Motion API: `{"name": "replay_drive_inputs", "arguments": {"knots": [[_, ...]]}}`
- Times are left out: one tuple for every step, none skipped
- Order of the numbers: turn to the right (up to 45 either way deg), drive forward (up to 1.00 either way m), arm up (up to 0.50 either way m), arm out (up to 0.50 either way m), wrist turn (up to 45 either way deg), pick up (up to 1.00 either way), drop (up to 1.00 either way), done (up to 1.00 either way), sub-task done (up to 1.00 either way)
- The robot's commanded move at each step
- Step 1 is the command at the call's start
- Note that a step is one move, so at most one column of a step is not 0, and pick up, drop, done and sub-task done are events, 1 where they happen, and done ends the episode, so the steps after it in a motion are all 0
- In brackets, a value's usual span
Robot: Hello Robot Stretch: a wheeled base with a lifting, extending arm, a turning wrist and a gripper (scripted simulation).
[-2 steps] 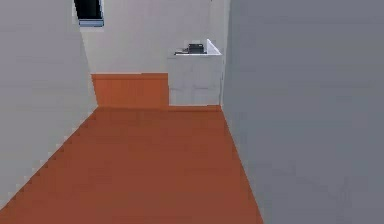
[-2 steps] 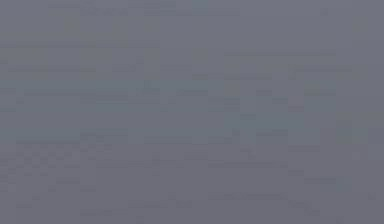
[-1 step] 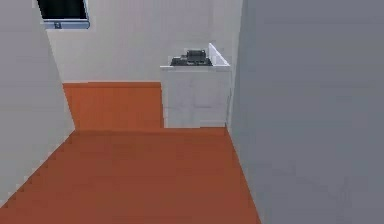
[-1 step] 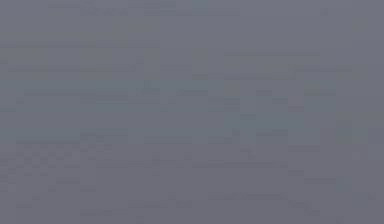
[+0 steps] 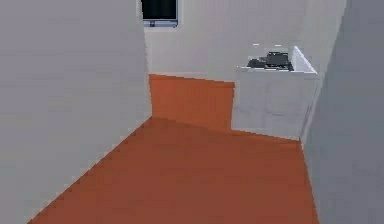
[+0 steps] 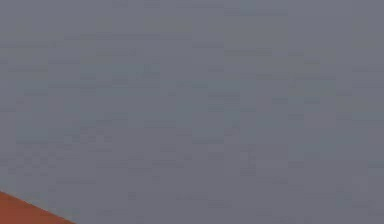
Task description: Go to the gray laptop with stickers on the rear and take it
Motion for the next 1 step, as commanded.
{"name": "replay_drive_inputs", "arguments": {"knots": [[0.0, 1.0, 0.0, 0.0, 0.0, 0.0, 0.0, 0.0, 0.0]]}}
